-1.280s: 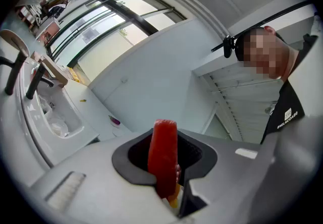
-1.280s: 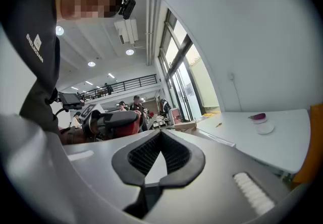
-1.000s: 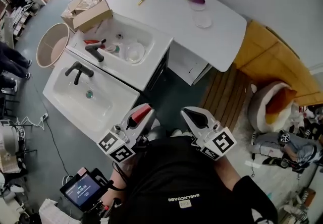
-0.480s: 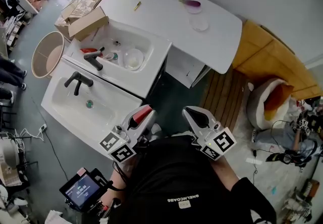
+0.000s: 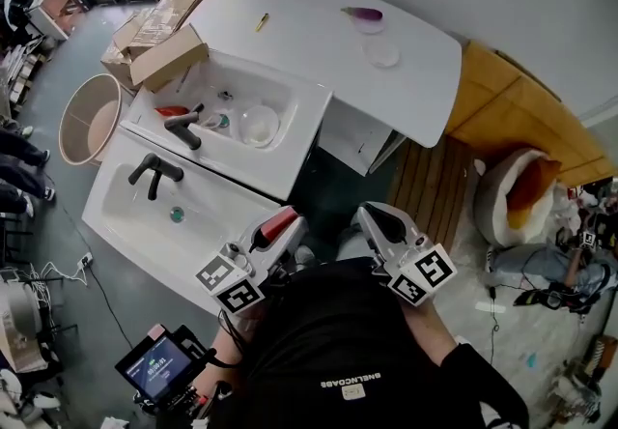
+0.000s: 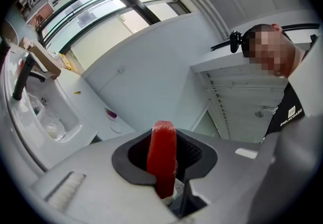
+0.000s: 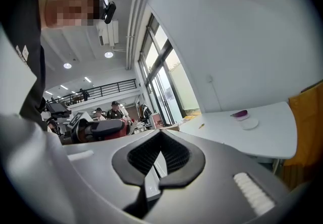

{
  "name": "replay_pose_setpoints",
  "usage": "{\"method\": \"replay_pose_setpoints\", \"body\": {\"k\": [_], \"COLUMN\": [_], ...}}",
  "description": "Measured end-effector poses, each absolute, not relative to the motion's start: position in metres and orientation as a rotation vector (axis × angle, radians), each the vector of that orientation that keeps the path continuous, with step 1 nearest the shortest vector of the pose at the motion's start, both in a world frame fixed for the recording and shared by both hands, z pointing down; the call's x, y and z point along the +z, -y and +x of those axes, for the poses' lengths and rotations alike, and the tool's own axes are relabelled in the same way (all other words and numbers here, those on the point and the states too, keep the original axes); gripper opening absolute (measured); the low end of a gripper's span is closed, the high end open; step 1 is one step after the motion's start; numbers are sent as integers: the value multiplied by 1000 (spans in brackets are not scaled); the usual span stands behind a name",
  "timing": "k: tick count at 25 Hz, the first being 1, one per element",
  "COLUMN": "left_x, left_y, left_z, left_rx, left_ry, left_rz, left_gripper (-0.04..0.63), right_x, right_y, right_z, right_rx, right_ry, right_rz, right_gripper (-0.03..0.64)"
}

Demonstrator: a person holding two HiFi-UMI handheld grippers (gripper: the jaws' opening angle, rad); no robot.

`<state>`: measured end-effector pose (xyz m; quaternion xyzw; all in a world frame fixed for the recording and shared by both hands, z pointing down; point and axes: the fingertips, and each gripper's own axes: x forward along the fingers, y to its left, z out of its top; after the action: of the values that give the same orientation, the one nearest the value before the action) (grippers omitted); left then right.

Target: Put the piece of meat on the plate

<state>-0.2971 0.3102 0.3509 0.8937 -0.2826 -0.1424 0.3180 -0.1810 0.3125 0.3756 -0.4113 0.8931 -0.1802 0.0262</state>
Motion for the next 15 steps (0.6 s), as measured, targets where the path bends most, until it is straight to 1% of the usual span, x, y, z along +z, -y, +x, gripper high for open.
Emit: {"method": "replay_pose_setpoints", "body": {"k": [7,11,15], "left_x": [353,370,370], "left_y": [-291,-269,-254], "left_z": [-300,-292,-284], "left_rx": [-397,-391,-386], "left_ry": [805,843,859], "left_rz": [2322,2297,2276], "left_gripper": [109,109,109], "right_x": [378,396,392], "right_y": [-291,-267,-252], "right_z": [-178,-174,-168], "right_rx": [-560,-584,-600], "right_ry": [-2782,-2809,-2826], "right_rz": [-1219,-1168,-1139], "right_gripper": [6,6,6]}}
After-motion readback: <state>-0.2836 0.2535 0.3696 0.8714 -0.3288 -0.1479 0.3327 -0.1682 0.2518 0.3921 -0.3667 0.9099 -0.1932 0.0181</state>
